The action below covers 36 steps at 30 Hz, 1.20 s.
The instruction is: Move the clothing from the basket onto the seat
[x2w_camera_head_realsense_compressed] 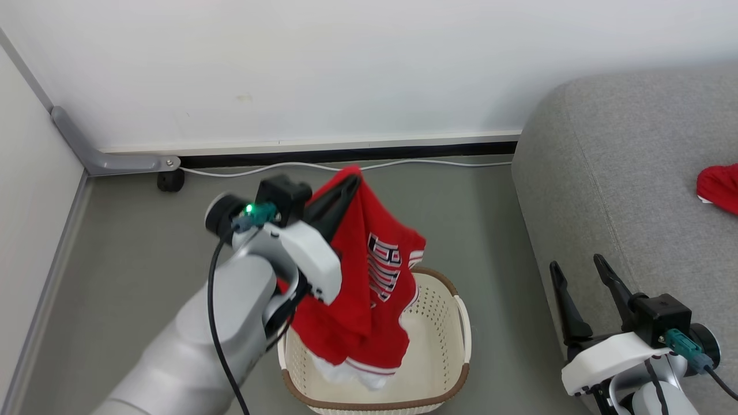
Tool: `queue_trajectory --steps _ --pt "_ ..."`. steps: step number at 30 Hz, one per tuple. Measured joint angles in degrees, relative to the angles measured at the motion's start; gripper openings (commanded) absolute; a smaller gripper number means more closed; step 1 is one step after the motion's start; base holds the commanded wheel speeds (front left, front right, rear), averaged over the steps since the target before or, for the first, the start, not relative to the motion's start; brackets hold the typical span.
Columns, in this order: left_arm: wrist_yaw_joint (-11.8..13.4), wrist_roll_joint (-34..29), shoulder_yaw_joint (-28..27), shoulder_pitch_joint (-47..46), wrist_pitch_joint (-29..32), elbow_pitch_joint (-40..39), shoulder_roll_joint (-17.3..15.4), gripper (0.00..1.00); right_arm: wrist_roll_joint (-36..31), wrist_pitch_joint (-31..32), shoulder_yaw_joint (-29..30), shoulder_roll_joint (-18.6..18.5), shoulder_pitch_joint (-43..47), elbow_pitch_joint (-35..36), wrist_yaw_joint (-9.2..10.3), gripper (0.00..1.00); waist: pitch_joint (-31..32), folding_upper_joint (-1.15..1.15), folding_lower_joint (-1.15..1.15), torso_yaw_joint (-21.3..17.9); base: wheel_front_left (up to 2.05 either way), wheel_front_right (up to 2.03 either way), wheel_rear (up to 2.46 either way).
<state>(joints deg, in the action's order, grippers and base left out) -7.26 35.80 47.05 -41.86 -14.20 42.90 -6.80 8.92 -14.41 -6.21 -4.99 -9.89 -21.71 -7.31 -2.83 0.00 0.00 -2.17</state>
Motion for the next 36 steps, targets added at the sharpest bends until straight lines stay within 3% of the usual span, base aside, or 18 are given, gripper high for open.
queue_trajectory --steps 10,22,28,36 --pt "0.0 -0.1 0.6 -9.2 2.8 -6.4 -1.6 0.00 0.0 0.0 -0.1 0.5 0.8 -0.6 0.00 1.00 0.6 0.00 0.00 0.6 0.00 0.00 0.00" --pt "0.0 -0.4 1.3 -11.7 4.2 -8.7 -1.6 0.00 0.0 0.0 -1.5 0.7 1.0 -1.1 0.00 1.00 0.8 0.00 0.00 0.4 0.00 0.00 0.00" --pt "0.0 -0.4 1.9 -11.7 4.2 -8.7 -1.3 0.00 0.2 0.0 -5.8 0.6 -0.2 -1.1 0.00 1.00 0.7 0.00 0.00 0.6 0.00 0.00 0.00" --pt "0.0 -0.2 2.8 -11.7 4.2 -8.6 -0.6 0.00 4.3 0.0 -17.1 -2.7 -6.4 -3.1 -0.01 1.00 1.2 0.00 0.00 1.0 0.00 0.00 0.00"
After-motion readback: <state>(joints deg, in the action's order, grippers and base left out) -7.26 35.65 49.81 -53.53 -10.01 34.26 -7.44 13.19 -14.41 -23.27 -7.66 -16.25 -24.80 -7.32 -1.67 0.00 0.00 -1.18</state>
